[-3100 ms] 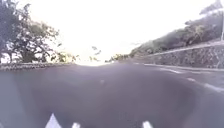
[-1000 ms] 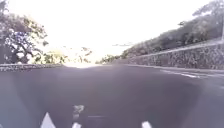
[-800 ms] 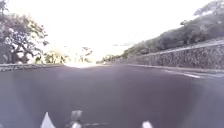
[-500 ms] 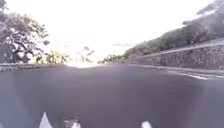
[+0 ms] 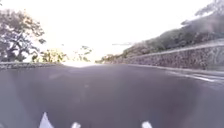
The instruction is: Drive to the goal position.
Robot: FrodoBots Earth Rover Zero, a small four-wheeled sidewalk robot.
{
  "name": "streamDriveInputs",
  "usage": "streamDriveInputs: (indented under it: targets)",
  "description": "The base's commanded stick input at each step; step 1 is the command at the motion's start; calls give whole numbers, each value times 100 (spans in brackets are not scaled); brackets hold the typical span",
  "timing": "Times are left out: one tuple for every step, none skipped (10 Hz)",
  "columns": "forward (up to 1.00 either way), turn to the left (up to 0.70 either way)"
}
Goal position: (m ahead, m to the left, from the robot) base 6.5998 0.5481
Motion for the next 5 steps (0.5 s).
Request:
streamDriveInputs:
  targets:
    - [85, 0]
    - [85, 0]
    - [85, 0]
    - [85, 0]
    - [85, 0]
